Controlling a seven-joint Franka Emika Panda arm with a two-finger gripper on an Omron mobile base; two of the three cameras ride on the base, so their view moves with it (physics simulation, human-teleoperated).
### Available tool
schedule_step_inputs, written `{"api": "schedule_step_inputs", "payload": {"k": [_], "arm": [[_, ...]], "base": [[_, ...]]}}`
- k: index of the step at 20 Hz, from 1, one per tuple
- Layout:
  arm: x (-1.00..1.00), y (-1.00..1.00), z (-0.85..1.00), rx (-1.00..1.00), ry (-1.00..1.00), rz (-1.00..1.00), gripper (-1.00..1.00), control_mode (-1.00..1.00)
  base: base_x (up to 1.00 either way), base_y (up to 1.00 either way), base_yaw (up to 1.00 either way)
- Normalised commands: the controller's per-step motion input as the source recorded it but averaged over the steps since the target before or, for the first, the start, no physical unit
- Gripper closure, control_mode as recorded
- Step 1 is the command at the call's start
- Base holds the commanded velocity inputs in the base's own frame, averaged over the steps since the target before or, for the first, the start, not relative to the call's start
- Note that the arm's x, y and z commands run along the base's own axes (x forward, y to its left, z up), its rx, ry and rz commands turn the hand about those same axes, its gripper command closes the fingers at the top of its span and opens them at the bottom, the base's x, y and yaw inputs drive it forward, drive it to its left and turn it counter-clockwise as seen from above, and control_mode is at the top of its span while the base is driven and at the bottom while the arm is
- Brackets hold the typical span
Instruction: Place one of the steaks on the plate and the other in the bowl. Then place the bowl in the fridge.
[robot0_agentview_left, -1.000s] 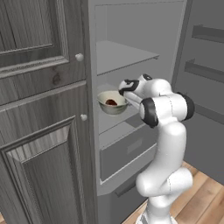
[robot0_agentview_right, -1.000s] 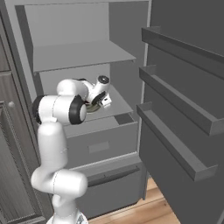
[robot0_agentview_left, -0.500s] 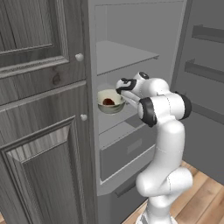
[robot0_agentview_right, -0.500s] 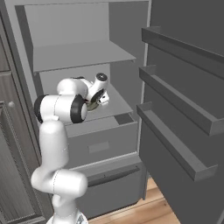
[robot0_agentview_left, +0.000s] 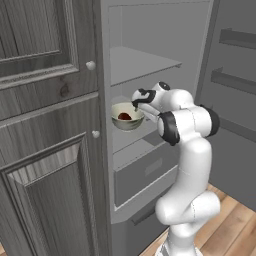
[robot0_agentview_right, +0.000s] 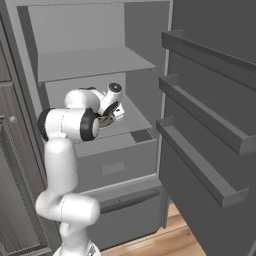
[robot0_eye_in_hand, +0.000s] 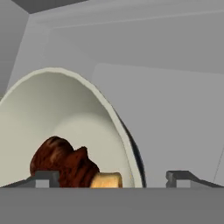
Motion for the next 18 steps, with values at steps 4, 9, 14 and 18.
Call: {"api": "schedule_step_inputs", "payload": {"k": [4, 9, 14, 18], "arm": [[-0.09, 0.00, 0.10, 0.03, -0.04, -0.01, -1.00, -1.00], [-0.26, -0.16, 0.07, 0.07, -0.06, 0.00, -1.00, -1.00], [-0.38, -0.11, 0.37, 0.02, -0.04, 0.00, -1.00, -1.00], [-0.61, -0.06, 0.38, 0.00, -0.02, 0.00, -1.00, -1.00]], "base": [[0.00, 0.00, 0.00], [0.00, 0.00, 0.00], [0.00, 0.00, 0.00], [0.00, 0.00, 0.00]]}}
